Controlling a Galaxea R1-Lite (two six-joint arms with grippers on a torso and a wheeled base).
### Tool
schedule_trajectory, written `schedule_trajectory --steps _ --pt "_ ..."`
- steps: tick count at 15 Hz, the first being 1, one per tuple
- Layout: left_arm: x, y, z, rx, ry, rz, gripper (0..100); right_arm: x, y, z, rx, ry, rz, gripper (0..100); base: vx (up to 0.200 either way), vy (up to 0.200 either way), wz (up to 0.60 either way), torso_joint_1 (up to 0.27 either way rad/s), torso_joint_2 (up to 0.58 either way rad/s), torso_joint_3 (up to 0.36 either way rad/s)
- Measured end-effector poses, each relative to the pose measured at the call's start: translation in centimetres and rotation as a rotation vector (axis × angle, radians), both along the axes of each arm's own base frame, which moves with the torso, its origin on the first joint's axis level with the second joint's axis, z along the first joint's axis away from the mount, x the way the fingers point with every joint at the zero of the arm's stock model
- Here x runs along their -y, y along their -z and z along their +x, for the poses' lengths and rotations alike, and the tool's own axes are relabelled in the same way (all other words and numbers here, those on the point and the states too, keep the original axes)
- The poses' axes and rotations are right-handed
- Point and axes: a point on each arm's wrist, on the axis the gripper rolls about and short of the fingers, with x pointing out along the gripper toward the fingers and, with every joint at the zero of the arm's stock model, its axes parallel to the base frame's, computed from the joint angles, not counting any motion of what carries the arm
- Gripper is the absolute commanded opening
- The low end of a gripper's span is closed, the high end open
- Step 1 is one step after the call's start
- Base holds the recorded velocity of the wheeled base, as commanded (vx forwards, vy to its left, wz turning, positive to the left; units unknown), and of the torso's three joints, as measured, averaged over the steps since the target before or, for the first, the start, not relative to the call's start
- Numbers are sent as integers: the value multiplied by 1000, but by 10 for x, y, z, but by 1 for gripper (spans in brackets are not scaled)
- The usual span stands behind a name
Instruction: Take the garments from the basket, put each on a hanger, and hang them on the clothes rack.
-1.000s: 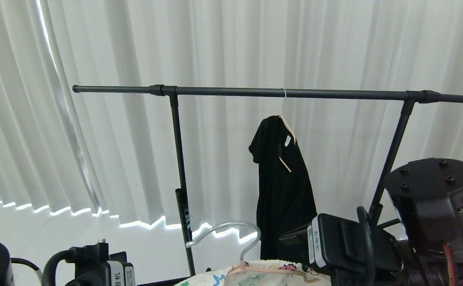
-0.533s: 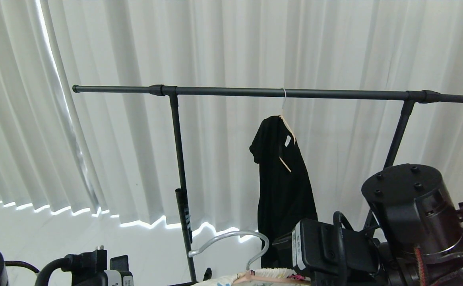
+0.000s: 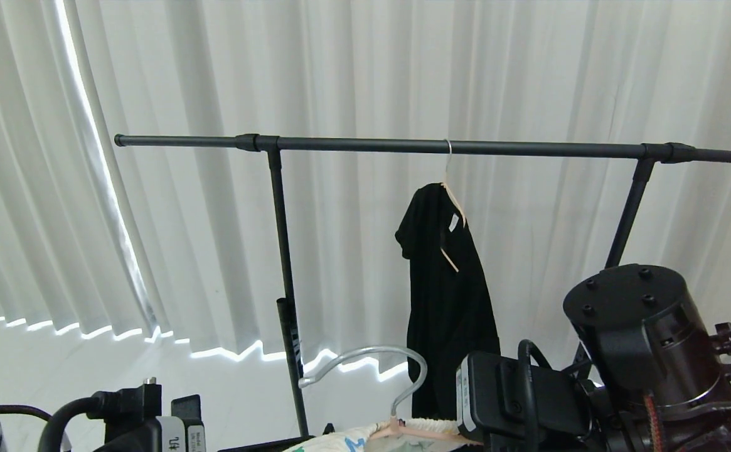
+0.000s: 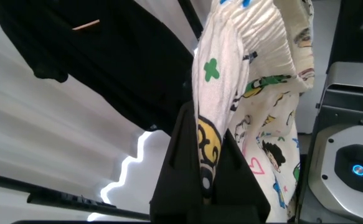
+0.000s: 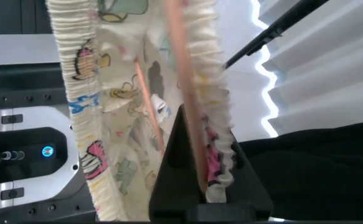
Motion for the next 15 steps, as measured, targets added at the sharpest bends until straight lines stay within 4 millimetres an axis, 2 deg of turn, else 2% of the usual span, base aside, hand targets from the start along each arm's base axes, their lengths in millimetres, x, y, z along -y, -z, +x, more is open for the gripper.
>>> schedule_trajectory --steps 2,3,10,12,15 --pt "-1 -1 0 7 -2 -4 0 1 -1 0 3 4 3 0 0 0 0 0 0 0" --pt "-1 -2 0 9 -4 -5 100 1 -1 0 5 4 5 0 0 0 0 0 0 0" --pt "-5 0 -1 5 -22 -11 100 13 -8 2 18 39 18 0 0 0 0 0 0 0" --pt "-14 3 1 1 -69 -9 100 21 -6 6 16 70 12 0 0 0 0 0 0 0" --pt "-37 12 2 -1 -197 -12 100 40 0 12 25 140 -11 0 0 0 0 0 0 0"
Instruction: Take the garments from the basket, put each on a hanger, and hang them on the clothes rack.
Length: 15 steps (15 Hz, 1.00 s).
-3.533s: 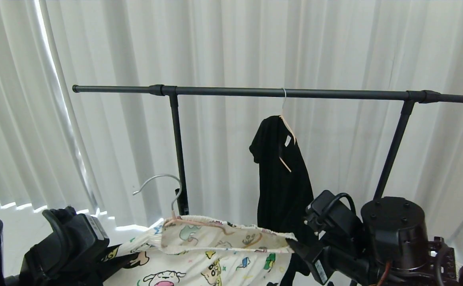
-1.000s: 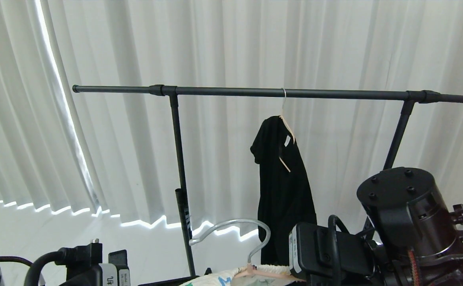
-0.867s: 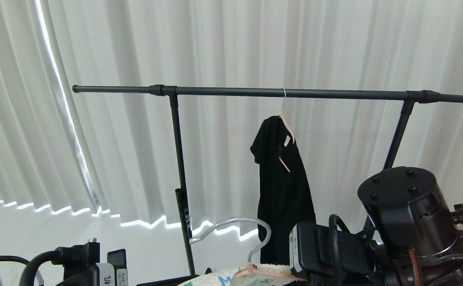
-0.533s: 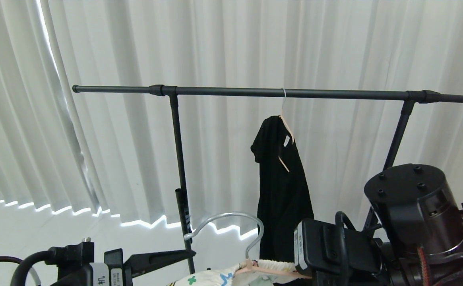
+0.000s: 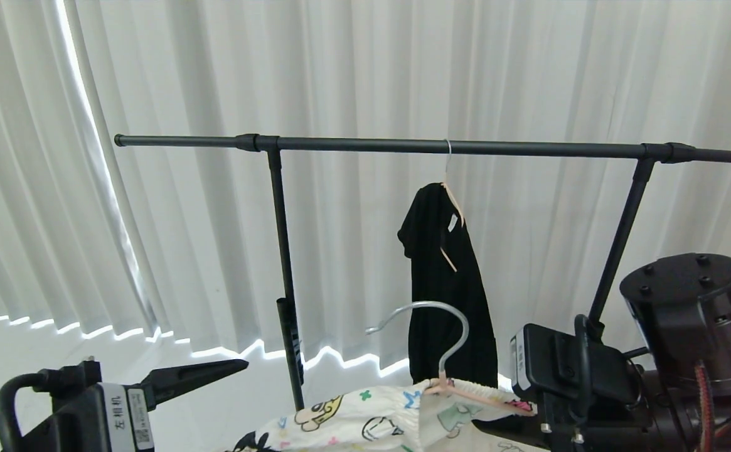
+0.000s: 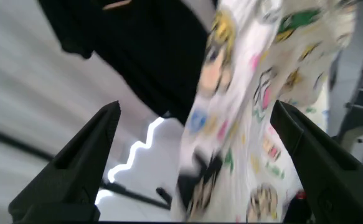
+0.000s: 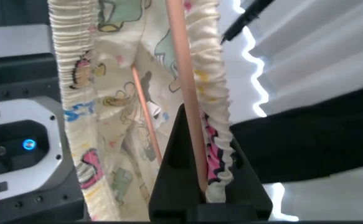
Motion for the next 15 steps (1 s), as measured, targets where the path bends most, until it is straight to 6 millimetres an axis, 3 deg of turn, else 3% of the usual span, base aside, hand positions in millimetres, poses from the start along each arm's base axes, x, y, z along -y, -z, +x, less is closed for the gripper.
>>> schedule_trajectory --steps 5,9,14,15 --pt "-28 22 -6 -73 -188 -19 100 23 -2 8 17 93 11 0 0 0 0 0 0 0" --pt "-30 31 0 -149 -245 -8 100 27 -11 5 56 85 41 0 0 0 0 0 0 0" --pt "-25 40 23 -242 -309 51 100 31 -20 -1 92 68 70 0 0 0 0 0 0 0" --pt "-25 40 25 -248 -313 56 0 31 -22 -2 95 64 75 0 0 0 0 0 0 0"
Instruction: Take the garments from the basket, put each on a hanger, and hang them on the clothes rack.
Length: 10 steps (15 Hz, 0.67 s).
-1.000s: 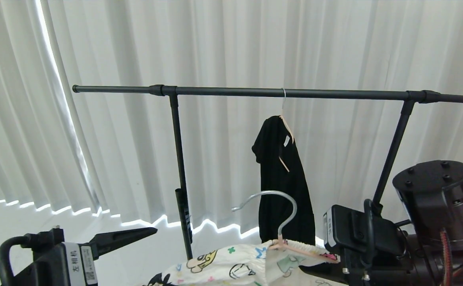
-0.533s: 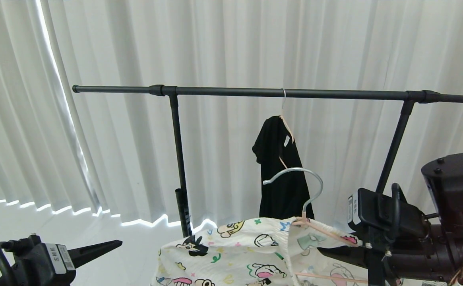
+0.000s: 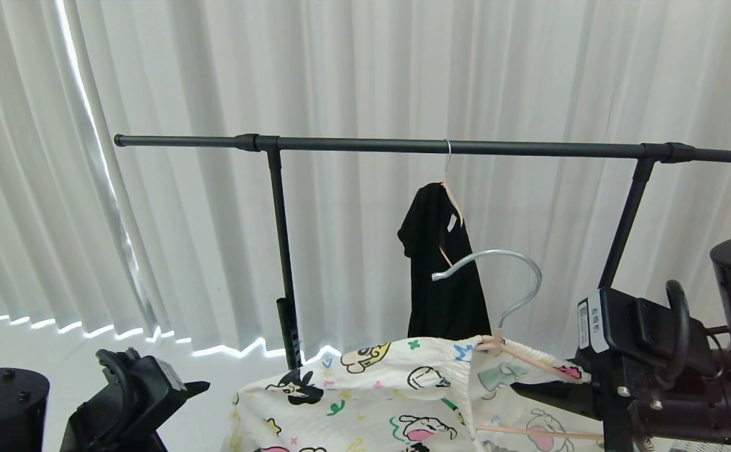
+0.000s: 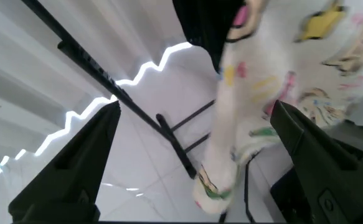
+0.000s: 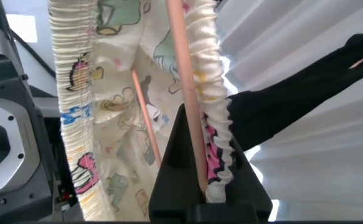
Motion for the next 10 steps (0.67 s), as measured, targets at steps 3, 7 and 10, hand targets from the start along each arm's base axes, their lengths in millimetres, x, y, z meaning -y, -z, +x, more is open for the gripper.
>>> schedule_trajectory --steps 3,7,10 --pt "1 2 3 -15 0 9 0 -1 -4 -2 11 -13 12 0 0 0 0 0 0 0" --pt "-4 4 7 -32 -48 16 0 0 -6 -3 16 -10 19 0 0 0 0 0 0 0" --pt "-17 11 14 -65 -164 36 0 1 -8 -2 28 0 35 0 0 0 0 0 0 0"
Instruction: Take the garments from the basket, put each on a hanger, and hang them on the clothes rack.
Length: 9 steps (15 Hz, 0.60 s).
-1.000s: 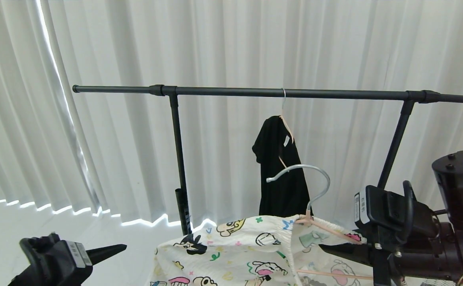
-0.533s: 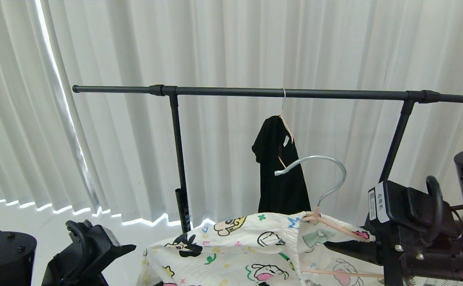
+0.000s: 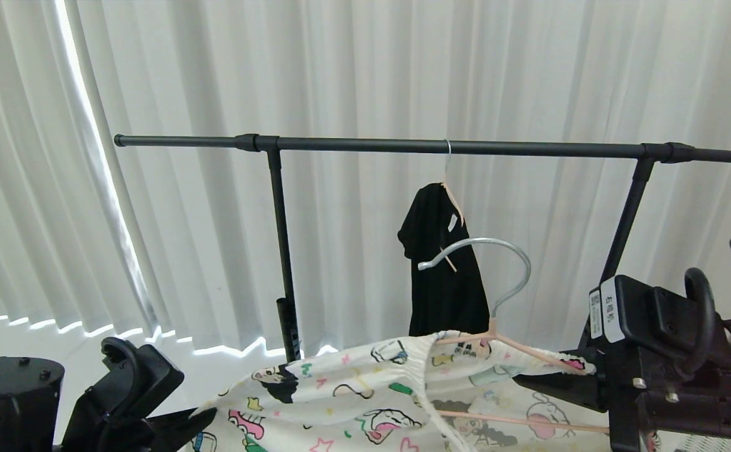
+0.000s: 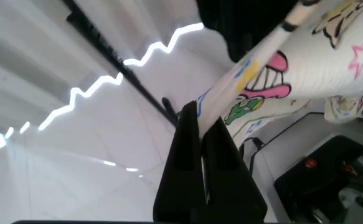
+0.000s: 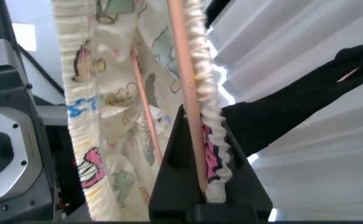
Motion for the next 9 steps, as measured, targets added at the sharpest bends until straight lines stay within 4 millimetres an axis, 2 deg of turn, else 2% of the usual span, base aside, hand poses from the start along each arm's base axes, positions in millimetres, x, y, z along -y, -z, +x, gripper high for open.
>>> schedule_trajectory --steps 3,9 --pt "-8 3 4 -19 -61 8 0 1 0 1 2 7 1 0 0 0 0 0 0 0" --pt "-10 2 7 -11 -115 41 0 1 0 1 0 10 1 0 0 0 0 0 0 0"
